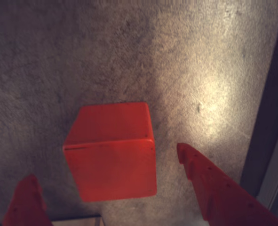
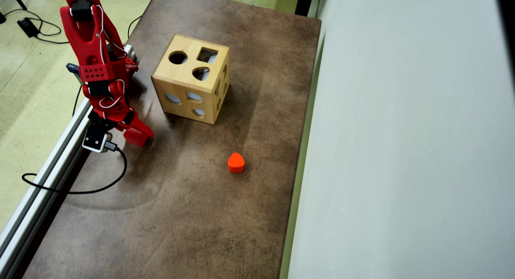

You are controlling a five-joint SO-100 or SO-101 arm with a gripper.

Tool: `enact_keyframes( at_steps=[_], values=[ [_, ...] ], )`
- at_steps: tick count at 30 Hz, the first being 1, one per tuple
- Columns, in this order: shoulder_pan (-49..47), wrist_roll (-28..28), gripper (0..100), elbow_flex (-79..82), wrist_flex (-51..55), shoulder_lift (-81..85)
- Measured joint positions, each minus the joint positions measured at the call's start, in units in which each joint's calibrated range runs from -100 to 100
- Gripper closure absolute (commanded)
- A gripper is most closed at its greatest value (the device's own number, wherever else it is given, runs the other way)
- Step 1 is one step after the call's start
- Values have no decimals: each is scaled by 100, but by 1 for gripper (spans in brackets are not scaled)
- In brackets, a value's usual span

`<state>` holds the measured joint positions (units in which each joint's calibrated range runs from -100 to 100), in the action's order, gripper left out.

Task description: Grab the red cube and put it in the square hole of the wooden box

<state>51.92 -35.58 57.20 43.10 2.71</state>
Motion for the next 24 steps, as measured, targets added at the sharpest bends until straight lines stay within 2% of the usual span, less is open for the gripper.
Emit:
enact_keyframes(
  at_steps=[6, 15, 24],
  values=[
    [0, 0, 59, -45, -16, 0],
    [0, 0, 82, -181, -16, 0],
    [0, 0, 85, -199, -8, 0]
  ],
)
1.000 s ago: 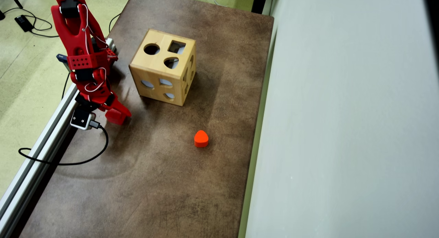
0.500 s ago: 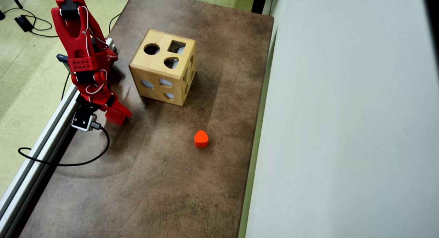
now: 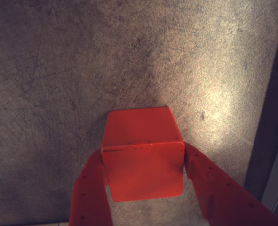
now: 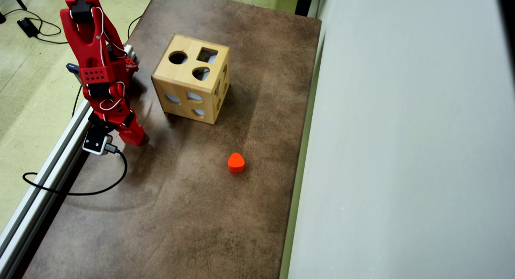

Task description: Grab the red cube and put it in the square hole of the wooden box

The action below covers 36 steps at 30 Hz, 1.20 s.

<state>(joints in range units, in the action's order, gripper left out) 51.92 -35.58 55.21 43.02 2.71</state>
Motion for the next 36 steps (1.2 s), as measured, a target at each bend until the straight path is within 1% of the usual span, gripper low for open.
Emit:
enact_keyframes(
  at_steps=[3, 9, 21, 30, 32, 36],
  values=[
    [0, 0, 87, 0, 0, 0],
    [0, 0, 99, 0, 0, 0],
    [0, 0, 98, 0, 0, 102],
    [14, 15, 98, 0, 56, 1110],
    [14, 137, 98, 0, 145, 1347],
    [0, 640, 98, -379, 751, 1915]
  ],
)
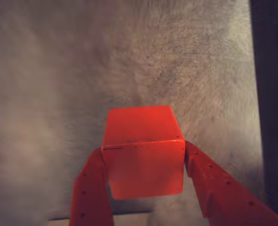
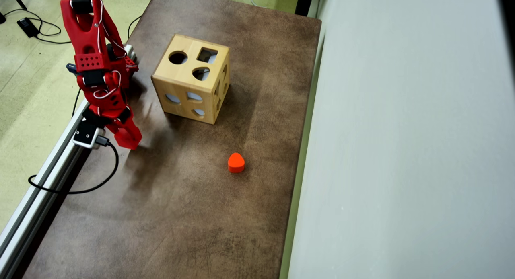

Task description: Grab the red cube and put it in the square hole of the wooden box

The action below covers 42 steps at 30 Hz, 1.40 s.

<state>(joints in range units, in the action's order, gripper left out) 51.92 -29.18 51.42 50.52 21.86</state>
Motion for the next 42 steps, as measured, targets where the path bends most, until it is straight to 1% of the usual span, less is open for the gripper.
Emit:
enact_keyframes(
  at_steps=[4, 8, 10, 13, 18, 26, 31, 35, 42],
  values=[
    [-165, 420, 98, -1084, 1073, 186],
    [-654, 728, 98, -2447, 2333, 186],
    [-956, 918, 98, -3088, 2801, 195],
    [-1509, 1236, 98, -4009, 3374, 212],
    [-2479, 1724, 98, -5183, 4027, 237],
    [-3967, 2364, 98, -6420, 4641, 237],
    [-4750, 2789, 98, -6555, 4649, 246],
    [-5138, 3018, 98, -6555, 4665, 102],
    [-5289, 3057, 98, -6555, 4665, -585]
  ],
)
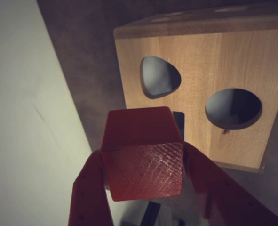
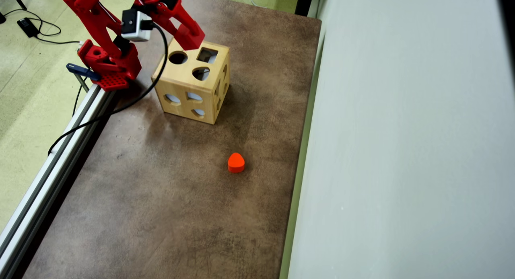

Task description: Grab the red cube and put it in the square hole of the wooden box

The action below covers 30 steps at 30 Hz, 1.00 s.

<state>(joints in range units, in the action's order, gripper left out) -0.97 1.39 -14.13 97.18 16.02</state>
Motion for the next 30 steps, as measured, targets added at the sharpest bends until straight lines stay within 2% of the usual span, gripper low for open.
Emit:
enact_keyframes(
  at_steps=[12, 30],
  values=[
    [-14, 78, 98, 0, 16, -627],
    [-661, 195, 98, -72, 16, -1102]
  ],
)
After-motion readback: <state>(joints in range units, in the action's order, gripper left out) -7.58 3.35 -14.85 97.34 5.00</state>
